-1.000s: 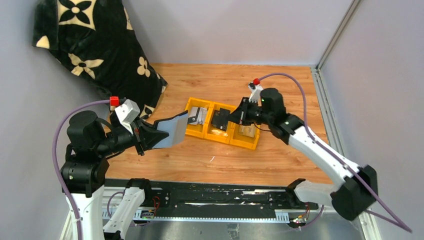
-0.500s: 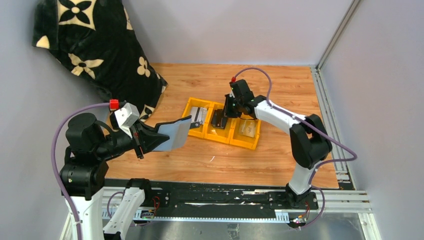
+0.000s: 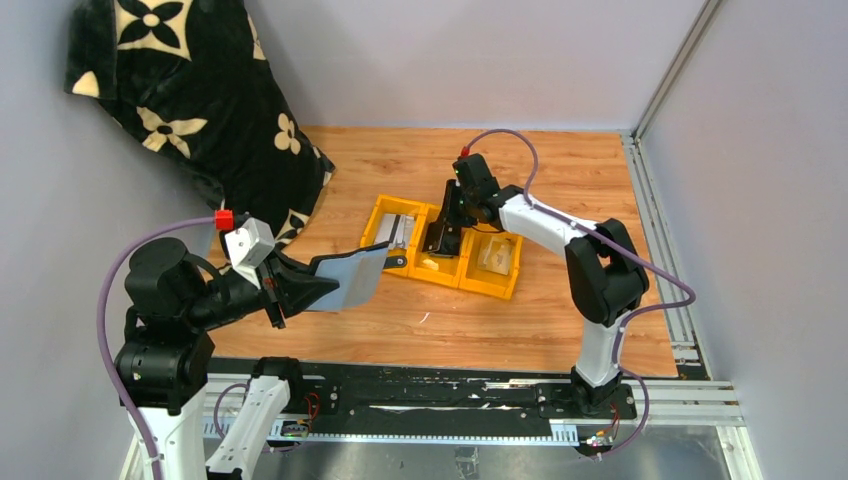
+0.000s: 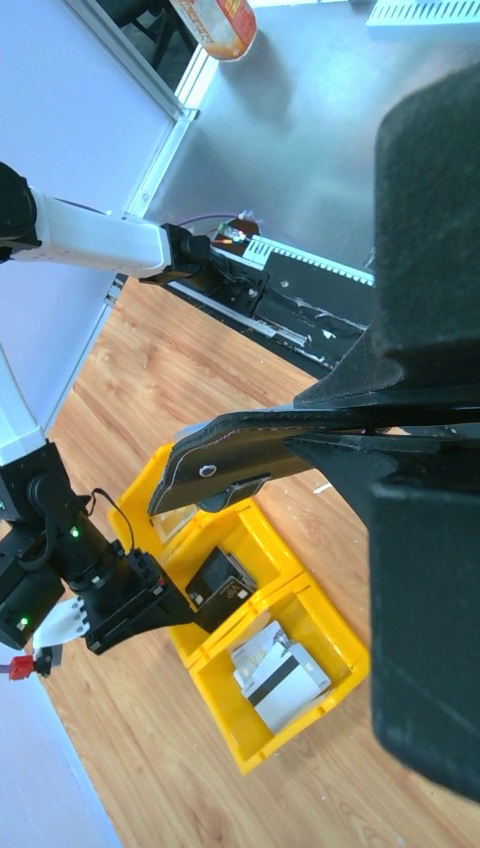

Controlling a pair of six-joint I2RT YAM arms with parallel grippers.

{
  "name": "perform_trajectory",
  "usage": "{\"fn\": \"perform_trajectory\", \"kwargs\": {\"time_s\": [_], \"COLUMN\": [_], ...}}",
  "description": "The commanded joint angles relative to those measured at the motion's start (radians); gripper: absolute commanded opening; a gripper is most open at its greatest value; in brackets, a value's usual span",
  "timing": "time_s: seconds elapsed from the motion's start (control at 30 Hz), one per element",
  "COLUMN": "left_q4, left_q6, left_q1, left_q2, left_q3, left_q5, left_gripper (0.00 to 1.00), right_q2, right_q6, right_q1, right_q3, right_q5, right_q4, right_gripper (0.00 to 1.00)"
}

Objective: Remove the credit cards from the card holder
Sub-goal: Place the credit card in the storage box, then remove the credit card from the card holder.

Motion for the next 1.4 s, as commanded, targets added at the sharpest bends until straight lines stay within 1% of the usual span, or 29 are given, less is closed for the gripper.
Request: {"fn": "perform_trajectory", "kwargs": {"time_s": [0.0, 0.03, 0.1, 0.17, 0.23, 0.3, 0.33, 0.37, 0.4, 0.47, 0.63, 0.7, 0.73, 0.77, 0.87, 0.93, 1.0, 1.03, 1.1, 1.2, 1.23, 1.3, 1.33, 1.37], "left_q4": [0.006, 0.006, 0.006, 0.006, 0.006, 0.006, 0.007, 0.006, 0.006, 0.005, 0.006, 0.005, 0.004, 0.005, 0.005, 0.005, 0.005, 0.005, 0.005, 0.006, 0.007, 0.006, 0.006, 0.006], "left_q6": [-0.003, -0.004, -0.003, 0.001, 0.006, 0.004, 0.003, 0.000, 0.000, -0.001, -0.009, -0.009, -0.009, -0.009, -0.009, -0.009, -0.010, -0.010, -0.010, -0.009, -0.010, -0.009, -0.009, -0.009], "left_q1": [-0.004, -0.005, -0.004, -0.003, -0.004, -0.005, -0.005, -0.004, -0.005, -0.005, -0.004, -0.004, -0.004, -0.004, -0.004, -0.004, -0.005, -0.004, -0.004, -0.004, -0.005, -0.004, -0.004, -0.004], "left_q2": [-0.013, -0.013, -0.011, -0.012, -0.008, 0.000, 0.001, 0.003, 0.002, 0.002, 0.006, 0.008, 0.008, 0.009, 0.005, 0.006, 0.006, 0.006, 0.004, 0.003, 0.001, -0.005, -0.006, -0.009], "left_q3": [0.023, 0.024, 0.027, 0.034, 0.042, 0.049, 0.053, 0.057, 0.059, 0.065, 0.087, 0.097, 0.101, 0.107, 0.116, 0.116, 0.116, 0.117, 0.116, 0.114, 0.114, 0.114, 0.114, 0.113], "left_q5": [0.024, 0.024, 0.026, 0.029, 0.039, 0.059, 0.069, 0.079, 0.089, 0.110, 0.142, 0.153, 0.153, 0.153, 0.156, 0.159, 0.160, 0.161, 0.165, 0.164, 0.165, 0.161, 0.158, 0.152], "left_gripper": [0.00, 0.00, 0.00, 0.00, 0.00, 0.00, 0.00, 0.00, 0.00, 0.00, 0.00, 0.00, 0.00, 0.00, 0.00, 0.00, 0.00, 0.00, 0.00, 0.00, 0.00, 0.00, 0.00, 0.00], "right_q2": [-0.053, -0.074, -0.119, -0.178, -0.246, -0.335, -0.378, -0.421, -0.455, -0.514, -0.627, -0.649, -0.660, -0.671, -0.695, -0.701, -0.702, -0.703, -0.707, -0.723, -0.728, -0.738, -0.746, -0.757], "right_q6": [-0.004, -0.006, -0.017, -0.030, -0.046, -0.060, -0.060, -0.046, -0.020, 0.023, 0.057, 0.098, 0.122, 0.150, 0.227, 0.246, 0.235, 0.211, 0.121, 0.008, -0.020, -0.077, -0.111, -0.150], "right_q1": [0.021, 0.024, 0.029, 0.043, 0.053, 0.054, 0.053, 0.055, 0.057, 0.072, 0.155, 0.193, 0.210, 0.228, 0.278, 0.317, 0.360, 0.384, 0.433, 0.470, 0.481, 0.508, 0.523, 0.543], "right_q3": [0.000, -0.005, -0.005, -0.003, -0.006, -0.050, -0.083, -0.122, -0.157, -0.217, -0.334, -0.391, -0.436, -0.473, -0.562, -0.573, -0.558, -0.547, -0.530, -0.504, -0.499, -0.472, -0.462, -0.450], "right_q5": [0.102, 0.142, 0.153, 0.164, 0.111, -0.069, -0.181, -0.294, -0.404, -0.552, -0.741, -0.810, -0.839, -0.845, -0.827, -0.806, -0.792, -0.774, -0.713, -0.632, -0.607, -0.559, -0.526, -0.485], "right_q4": [-0.041, -0.042, -0.043, -0.045, -0.025, 0.080, 0.158, 0.272, 0.363, 0.505, 0.693, 0.815, 0.906, 0.956, 1.187, 1.280, 1.298, 1.280, 1.219, 1.119, 1.090, 1.007, 0.962, 0.902], "right_gripper": [0.39, 0.48, 0.56, 0.59, 0.61, 0.66, 0.69, 0.71, 0.72, 0.72, 0.73, 0.74, 0.74, 0.74, 0.74, 0.75, 0.77, 0.78, 0.78, 0.78, 0.75, 0.62, 0.53, 0.42]}}
